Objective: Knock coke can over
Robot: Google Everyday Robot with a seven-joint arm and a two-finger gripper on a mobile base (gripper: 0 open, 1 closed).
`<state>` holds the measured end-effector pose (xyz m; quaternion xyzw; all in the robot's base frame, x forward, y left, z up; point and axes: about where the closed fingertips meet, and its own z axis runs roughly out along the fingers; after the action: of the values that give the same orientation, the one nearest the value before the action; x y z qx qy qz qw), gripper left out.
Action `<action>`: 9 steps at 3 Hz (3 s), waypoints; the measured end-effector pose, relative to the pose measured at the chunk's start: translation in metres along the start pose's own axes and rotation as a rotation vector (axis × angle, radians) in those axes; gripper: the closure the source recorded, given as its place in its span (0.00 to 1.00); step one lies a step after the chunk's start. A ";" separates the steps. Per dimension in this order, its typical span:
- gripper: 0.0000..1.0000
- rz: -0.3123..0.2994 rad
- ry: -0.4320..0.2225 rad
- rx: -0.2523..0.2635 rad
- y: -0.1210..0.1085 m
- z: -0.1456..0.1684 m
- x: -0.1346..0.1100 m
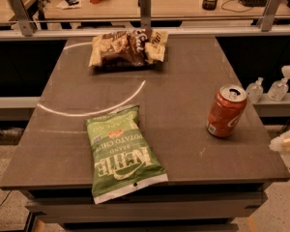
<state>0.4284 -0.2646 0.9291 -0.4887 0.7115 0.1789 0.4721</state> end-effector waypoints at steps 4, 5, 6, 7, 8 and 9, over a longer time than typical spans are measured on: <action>0.00 0.124 -0.232 0.019 0.017 0.017 -0.002; 0.00 0.167 -0.260 0.088 0.006 0.035 0.009; 0.00 0.190 -0.310 0.124 -0.002 0.052 0.019; 0.00 0.200 -0.353 0.129 -0.006 0.066 0.022; 0.00 0.206 -0.398 0.093 -0.002 0.079 0.017; 0.00 0.204 -0.432 0.057 0.002 0.091 0.011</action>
Offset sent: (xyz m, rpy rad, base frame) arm -0.0162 0.0263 -0.0058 0.2965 -0.0218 0.0619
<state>0.4713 -0.2039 0.8747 -0.3511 0.6445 0.3060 0.6064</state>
